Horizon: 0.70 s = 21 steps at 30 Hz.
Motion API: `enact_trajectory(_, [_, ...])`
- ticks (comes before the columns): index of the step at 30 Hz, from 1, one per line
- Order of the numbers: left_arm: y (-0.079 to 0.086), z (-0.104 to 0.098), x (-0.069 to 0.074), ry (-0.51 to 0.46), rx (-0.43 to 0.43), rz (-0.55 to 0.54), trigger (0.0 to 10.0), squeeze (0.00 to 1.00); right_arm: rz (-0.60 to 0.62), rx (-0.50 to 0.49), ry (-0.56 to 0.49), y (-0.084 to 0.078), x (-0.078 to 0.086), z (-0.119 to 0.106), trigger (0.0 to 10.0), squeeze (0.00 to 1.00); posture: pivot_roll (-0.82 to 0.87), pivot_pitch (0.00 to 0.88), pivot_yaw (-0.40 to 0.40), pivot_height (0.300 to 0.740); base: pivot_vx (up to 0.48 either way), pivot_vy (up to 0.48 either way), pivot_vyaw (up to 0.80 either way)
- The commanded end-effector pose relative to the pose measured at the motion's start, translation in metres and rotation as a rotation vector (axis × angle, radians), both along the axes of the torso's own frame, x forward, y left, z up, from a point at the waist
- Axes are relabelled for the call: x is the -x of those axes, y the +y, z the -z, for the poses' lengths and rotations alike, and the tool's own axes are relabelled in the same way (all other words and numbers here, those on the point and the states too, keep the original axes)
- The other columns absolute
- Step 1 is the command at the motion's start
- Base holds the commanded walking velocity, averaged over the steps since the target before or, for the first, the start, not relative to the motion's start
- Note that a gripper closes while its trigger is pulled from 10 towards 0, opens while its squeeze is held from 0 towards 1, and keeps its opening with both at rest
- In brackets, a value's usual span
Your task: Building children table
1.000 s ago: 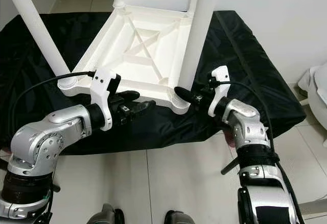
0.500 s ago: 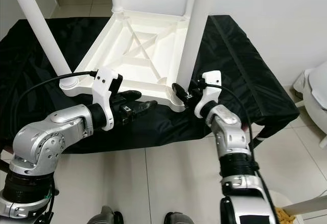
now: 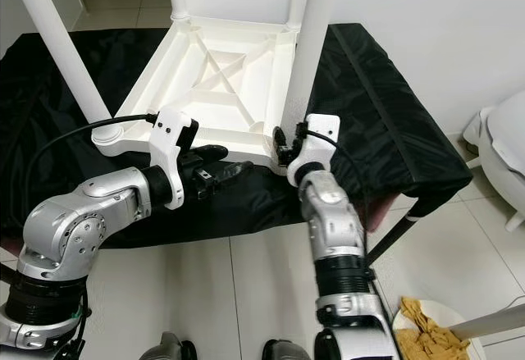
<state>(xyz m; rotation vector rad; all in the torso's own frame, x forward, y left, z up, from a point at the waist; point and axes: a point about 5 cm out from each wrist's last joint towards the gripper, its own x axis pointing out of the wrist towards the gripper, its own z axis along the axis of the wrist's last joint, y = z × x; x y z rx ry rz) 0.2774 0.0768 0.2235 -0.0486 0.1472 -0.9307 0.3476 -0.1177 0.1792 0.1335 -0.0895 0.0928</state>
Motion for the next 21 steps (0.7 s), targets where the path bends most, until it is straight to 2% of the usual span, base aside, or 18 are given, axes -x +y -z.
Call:
enact_trajectory(1, [-0.003,0.000,0.001,0.001,-0.003,0.028,10.0,0.00,0.036,-0.027,0.084,-0.001,0.001,0.017,0.0,0.00,-0.08,0.103,0.025,0.740,0.000,0.000,0.00])
enact_trajectory(3, [-0.003,0.000,0.002,0.003,-0.004,0.030,10.0,0.00,0.008,-0.049,0.094,0.009,0.003,0.019,0.0,0.00,-0.08,0.104,0.026,0.740,0.000,0.000,0.00])
enact_trajectory(8, [-0.002,0.001,0.003,0.006,-0.006,0.030,10.0,0.00,-0.007,-0.048,0.116,0.012,0.007,0.021,0.0,0.00,-0.08,0.107,0.022,0.740,0.000,0.000,0.00])
enact_trajectory(9, [-0.002,0.001,0.003,0.007,-0.006,0.031,10.0,0.00,-0.001,-0.033,0.117,0.009,0.007,0.021,10.0,0.00,-0.08,0.105,0.019,0.740,0.000,0.000,0.00])
enact_trajectory(12, [-0.003,0.001,0.003,0.007,-0.006,0.032,10.0,0.00,0.018,0.007,0.111,0.002,0.008,0.023,10.0,0.00,-0.07,0.101,0.017,0.740,0.000,0.000,0.00])
enact_trajectory(15, [-0.003,0.001,0.003,0.007,-0.005,0.032,10.0,0.00,0.010,0.005,0.106,0.000,0.008,0.023,10.0,0.00,-0.07,0.097,0.016,0.740,0.000,0.000,0.00])
enact_trajectory(16, [-0.002,0.001,0.003,0.006,-0.006,0.030,10.0,0.00,-0.032,-0.021,0.091,-0.001,0.008,0.021,10.0,1.00,-0.08,0.094,0.018,0.740,0.000,0.000,0.00])
enact_trajectory(21, [-0.003,0.001,0.004,0.007,-0.007,0.034,10.0,0.00,-0.097,-0.032,0.048,-0.009,0.009,0.016,10.0,1.00,-0.08,0.091,0.020,0.740,0.000,0.000,0.00])
